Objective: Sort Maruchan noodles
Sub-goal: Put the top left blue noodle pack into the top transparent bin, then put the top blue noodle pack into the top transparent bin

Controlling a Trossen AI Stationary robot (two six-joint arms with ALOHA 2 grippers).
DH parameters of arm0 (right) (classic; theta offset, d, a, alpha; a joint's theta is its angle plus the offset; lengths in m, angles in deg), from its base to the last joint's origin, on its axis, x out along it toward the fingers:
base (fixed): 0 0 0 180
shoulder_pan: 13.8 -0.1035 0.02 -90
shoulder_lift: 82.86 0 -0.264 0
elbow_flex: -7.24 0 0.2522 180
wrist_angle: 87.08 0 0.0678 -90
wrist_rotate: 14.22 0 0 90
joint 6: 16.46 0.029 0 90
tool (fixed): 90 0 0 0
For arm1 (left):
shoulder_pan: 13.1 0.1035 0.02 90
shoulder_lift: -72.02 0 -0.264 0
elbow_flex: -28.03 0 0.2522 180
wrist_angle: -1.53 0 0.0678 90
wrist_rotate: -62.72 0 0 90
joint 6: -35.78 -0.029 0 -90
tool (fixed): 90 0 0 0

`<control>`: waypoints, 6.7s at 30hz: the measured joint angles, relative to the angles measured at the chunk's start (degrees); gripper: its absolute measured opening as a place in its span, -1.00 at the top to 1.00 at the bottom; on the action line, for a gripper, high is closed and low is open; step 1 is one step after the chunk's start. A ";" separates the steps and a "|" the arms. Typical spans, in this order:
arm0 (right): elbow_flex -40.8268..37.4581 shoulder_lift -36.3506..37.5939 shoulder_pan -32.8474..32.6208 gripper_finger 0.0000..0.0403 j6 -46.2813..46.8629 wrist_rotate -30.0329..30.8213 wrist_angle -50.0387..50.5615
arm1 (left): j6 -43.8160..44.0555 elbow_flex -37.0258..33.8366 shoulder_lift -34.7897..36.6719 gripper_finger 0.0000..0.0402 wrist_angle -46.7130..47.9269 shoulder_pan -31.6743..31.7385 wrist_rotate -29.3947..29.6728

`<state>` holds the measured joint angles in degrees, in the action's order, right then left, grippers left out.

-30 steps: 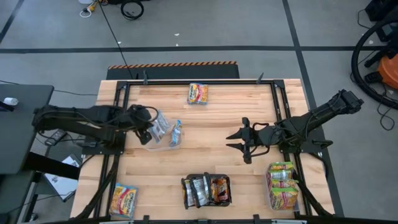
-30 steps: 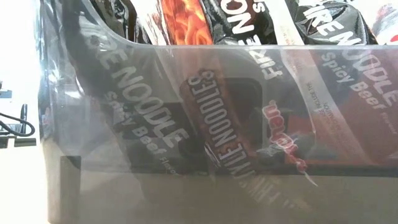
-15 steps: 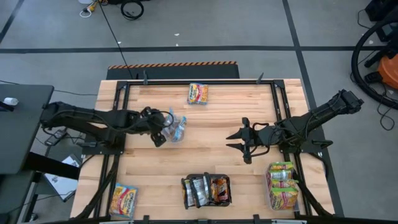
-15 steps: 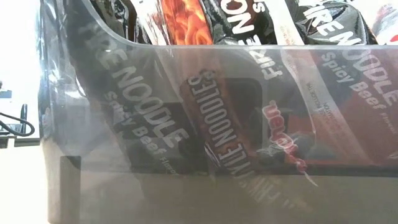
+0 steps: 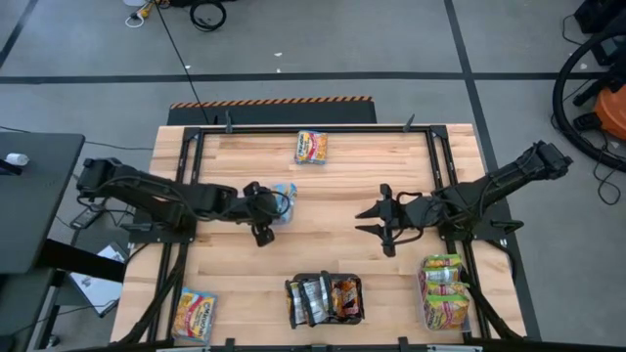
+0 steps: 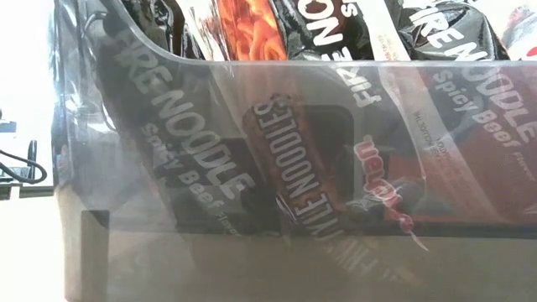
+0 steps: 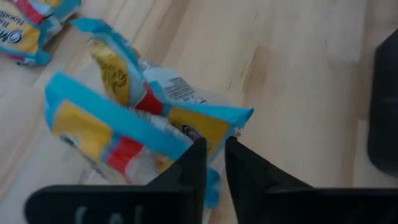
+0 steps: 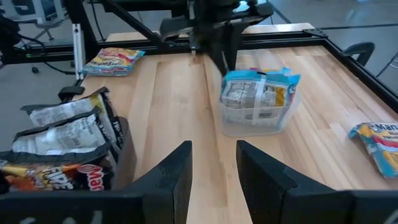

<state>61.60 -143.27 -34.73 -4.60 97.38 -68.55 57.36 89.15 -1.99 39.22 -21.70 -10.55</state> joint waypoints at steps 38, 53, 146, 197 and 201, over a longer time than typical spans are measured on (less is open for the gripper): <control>19.90 -46.62 31.84 -0.18 -25.78 1.61 -5.79 | 7.23 -3.95 19.20 0.24 23.66 -4.17 4.07; 29.68 -56.78 40.49 0.02 -29.41 3.10 0.40 | 7.84 -12.63 18.90 0.24 17.61 -4.19 4.22; 42.93 -66.05 17.02 0.97 4.41 -2.29 -39.56 | 4.87 -3.85 24.85 0.24 27.81 -4.00 16.71; 42.88 -60.37 19.05 0.61 6.84 -4.28 -15.46 | 4.78 -3.85 23.33 0.24 25.04 -5.51 13.76; 42.88 -60.37 19.14 0.46 3.30 -5.00 -15.01 | 4.94 -3.85 23.33 0.24 24.71 -5.53 12.99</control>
<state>104.48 -203.64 -15.59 -1.30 92.38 -83.56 62.29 85.30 21.35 63.93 -27.23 2.43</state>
